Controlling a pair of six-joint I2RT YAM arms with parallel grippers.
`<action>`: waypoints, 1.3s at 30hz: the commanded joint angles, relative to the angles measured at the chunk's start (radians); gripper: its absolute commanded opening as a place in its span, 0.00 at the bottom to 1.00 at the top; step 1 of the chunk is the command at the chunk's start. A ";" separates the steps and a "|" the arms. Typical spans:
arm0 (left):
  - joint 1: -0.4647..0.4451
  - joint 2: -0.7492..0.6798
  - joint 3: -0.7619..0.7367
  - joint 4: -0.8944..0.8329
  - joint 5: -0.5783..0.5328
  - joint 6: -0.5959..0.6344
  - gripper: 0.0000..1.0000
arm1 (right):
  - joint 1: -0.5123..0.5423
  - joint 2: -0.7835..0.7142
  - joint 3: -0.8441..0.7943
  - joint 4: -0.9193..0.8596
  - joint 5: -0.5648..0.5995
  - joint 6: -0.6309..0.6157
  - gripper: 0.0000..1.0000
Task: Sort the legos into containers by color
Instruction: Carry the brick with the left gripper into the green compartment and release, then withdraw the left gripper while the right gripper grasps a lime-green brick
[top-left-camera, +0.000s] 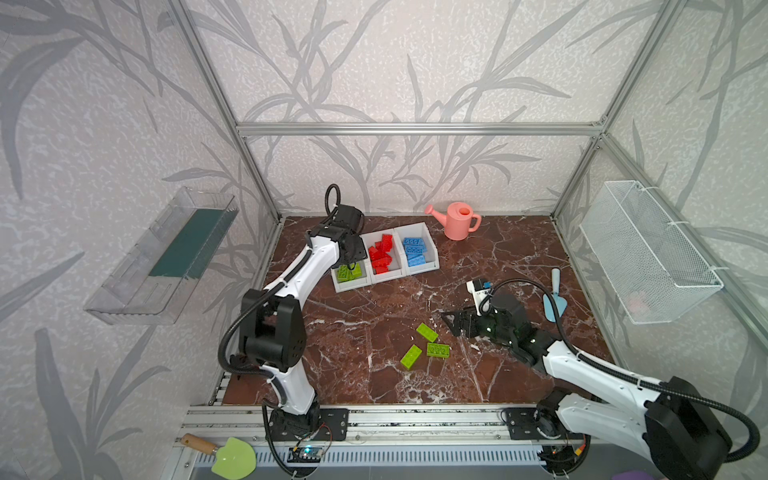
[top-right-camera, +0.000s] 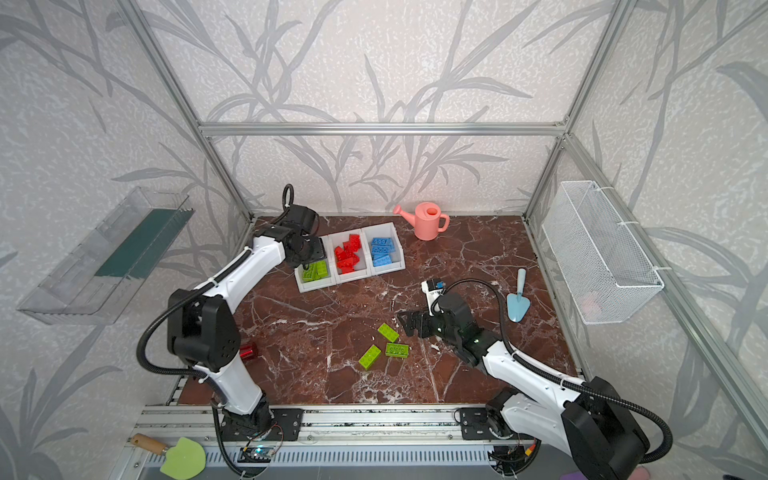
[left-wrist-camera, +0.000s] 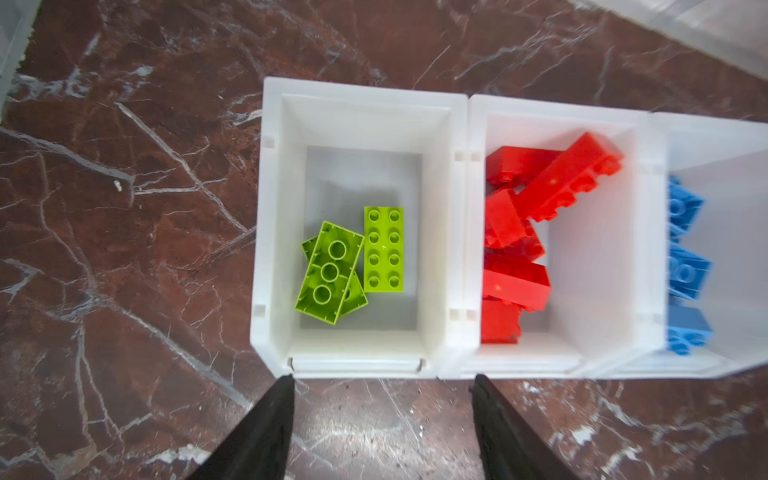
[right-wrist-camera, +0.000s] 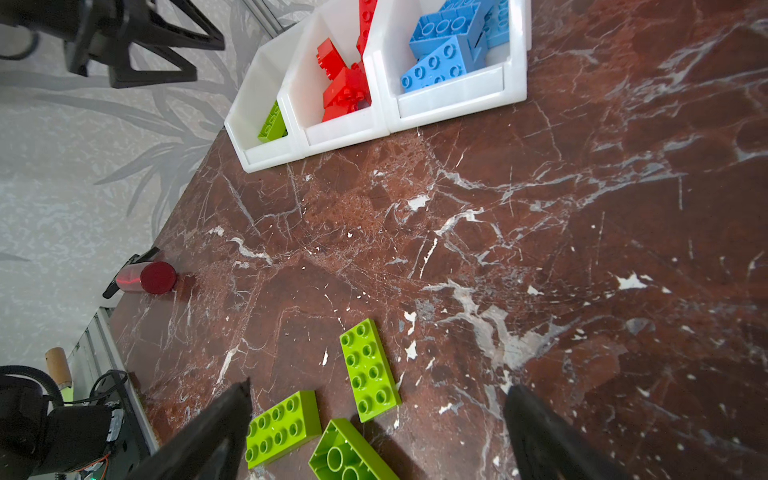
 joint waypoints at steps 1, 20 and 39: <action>-0.023 -0.139 -0.043 -0.022 0.022 -0.008 0.70 | 0.011 0.008 0.078 -0.169 0.017 -0.050 0.95; -0.027 -0.861 -0.486 0.032 0.109 0.048 0.93 | 0.140 0.077 0.313 -0.603 0.166 -0.179 0.98; -0.026 -0.990 -0.624 0.045 0.228 0.085 0.99 | 0.181 0.458 0.568 -0.759 0.183 -0.280 1.00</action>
